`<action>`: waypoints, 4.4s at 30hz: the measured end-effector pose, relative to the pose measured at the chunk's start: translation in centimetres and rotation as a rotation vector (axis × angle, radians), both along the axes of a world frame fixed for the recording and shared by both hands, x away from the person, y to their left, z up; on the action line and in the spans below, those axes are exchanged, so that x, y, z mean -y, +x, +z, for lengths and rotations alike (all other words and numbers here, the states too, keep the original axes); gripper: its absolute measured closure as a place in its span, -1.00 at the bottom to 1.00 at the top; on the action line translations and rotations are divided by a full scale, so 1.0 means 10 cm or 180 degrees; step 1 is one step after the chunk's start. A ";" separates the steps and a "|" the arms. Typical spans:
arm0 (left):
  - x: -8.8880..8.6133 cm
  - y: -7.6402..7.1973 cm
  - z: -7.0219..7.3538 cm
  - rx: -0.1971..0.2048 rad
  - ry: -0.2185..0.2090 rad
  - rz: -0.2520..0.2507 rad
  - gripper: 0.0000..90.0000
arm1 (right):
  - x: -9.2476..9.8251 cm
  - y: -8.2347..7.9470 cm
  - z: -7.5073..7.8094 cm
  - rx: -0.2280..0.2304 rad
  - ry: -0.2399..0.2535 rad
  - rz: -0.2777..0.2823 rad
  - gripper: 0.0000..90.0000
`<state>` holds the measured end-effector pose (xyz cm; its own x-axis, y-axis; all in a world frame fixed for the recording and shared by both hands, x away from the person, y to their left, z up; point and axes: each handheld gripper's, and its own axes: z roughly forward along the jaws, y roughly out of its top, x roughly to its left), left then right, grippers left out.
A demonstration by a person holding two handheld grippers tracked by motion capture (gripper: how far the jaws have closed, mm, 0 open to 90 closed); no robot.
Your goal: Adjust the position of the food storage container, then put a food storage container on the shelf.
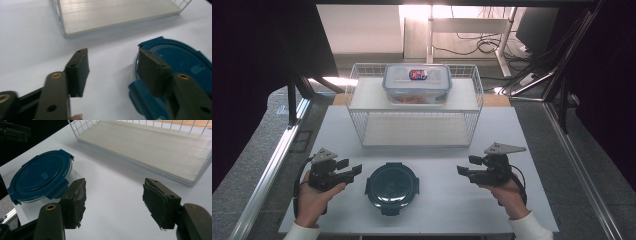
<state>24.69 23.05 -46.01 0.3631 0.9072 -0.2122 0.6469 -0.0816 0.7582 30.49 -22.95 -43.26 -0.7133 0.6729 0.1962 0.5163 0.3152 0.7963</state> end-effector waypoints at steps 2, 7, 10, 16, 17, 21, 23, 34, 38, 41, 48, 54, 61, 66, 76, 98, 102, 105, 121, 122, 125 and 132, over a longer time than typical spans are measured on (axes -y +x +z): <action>-0.01 -0.01 -0.03 -0.0045 0.0022 0.0004 0.12 | 0.00 0.00 0.00 -0.0003 -0.0002 -0.0005 -0.22; -0.07 -0.09 -0.20 -0.0323 0.0130 -0.0047 0.47 | 0.03 0.01 -0.02 -0.0037 0.0004 -0.0031 -0.23; -0.07 -0.11 -0.31 -0.0455 0.0163 -0.0124 0.63 | 0.03 0.01 -0.03 -0.0046 -0.0010 -0.0040 -0.23; 0.01 -0.08 -0.39 -0.0588 0.0170 -0.0254 0.85 | 0.04 0.02 -0.05 -0.0084 -0.0037 -0.0081 -0.24; 0.05 -0.07 -0.40 -0.0630 0.0135 -0.0305 0.87 | 0.04 0.03 -0.06 -0.0098 -0.0049 -0.0085 -0.24; 0.10 -0.06 -0.43 -0.0683 0.0099 -0.0345 0.95 | 0.04 0.03 -0.08 -0.0116 -0.0058 -0.0095 -0.25; 0.13 -0.05 -0.44 -0.0698 0.0027 -0.0379 0.97 | 0.04 0.03 -0.08 -0.0120 -0.0061 -0.0099 -0.25; 0.19 -0.05 -0.43 -0.0676 0.0010 -0.0336 0.99 | 0.03 0.04 -0.08 -0.0135 -0.0051 -0.0124 -0.26; 0.20 -0.07 -0.41 -0.0667 -0.0043 -0.0346 0.99 | 0.04 0.04 -0.07 -0.0131 -0.0031 -0.0138 -0.26; 0.24 -0.07 -0.41 -0.0658 -0.0030 -0.0339 0.99 | 0.04 0.05 -0.07 -0.0134 -0.0027 -0.0141 -0.26; 0.33 -0.06 -0.41 -0.0653 -0.0052 -0.0403 0.99 | 0.04 0.05 -0.07 -0.0140 -0.0025 -0.0143 -0.26; 0.44 -0.06 -0.38 -0.0631 -0.0091 -0.0477 0.99 | 0.05 0.05 -0.06 -0.0139 -0.0010 -0.0160 -0.27; 0.58 -0.04 -0.38 -0.0636 -0.0091 -0.0565 1.00 | 0.06 0.05 -0.06 -0.0144 -0.0003 -0.0163 -0.27; 0.67 -0.03 -0.37 -0.0630 -0.0069 -0.0606 1.00 | 0.06 0.06 -0.06 -0.0142 -0.0009 -0.0164 -0.27; 0.90 0.02 -0.35 -0.0673 -0.0119 -0.0796 1.00 | 0.07 0.07 -0.05 -0.0159 0.0002 -0.0172 -0.27; 0.61 0.00 -0.25 -0.0457 -0.0254 -0.0599 0.05 | 0.10 0.03 -0.06 -0.0147 0.0166 -0.0069 -0.27; 0.58 -0.01 -0.21 -0.0477 -0.0219 -0.0558 -0.32 | 0.09 -0.01 -0.03 -0.0142 0.0327 0.0024 -0.31; 0.53 -0.02 -0.20 -0.0533 -0.0287 -0.0499 -0.49 | 0.07 -0.02 -0.06 -0.0189 0.0387 0.0116 -0.35; 0.64 -0.15 -0.21 -0.0567 -0.0854 -0.0420 -0.66 | -0.04 -0.17 -0.26 -0.0682 0.0409 0.0221 -0.61; 0.64 -0.15 -0.21 -0.0567 -0.0854 -0.0420 -0.67 | -0.05 -0.16 -0.27 -0.0704 0.0414 0.0223 -0.63; 0.69 -0.13 -0.24 -0.0624 -0.0921 -0.0418 -0.71 | -0.09 -0.14 -0.33 -0.0832 0.0406 0.0237 -0.67; 0.77 -0.04 -0.32 -0.0750 -0.1019 -0.0510 -0.75 | -0.20 -0.10 -0.47 -0.1143 0.0464 0.0161 -0.69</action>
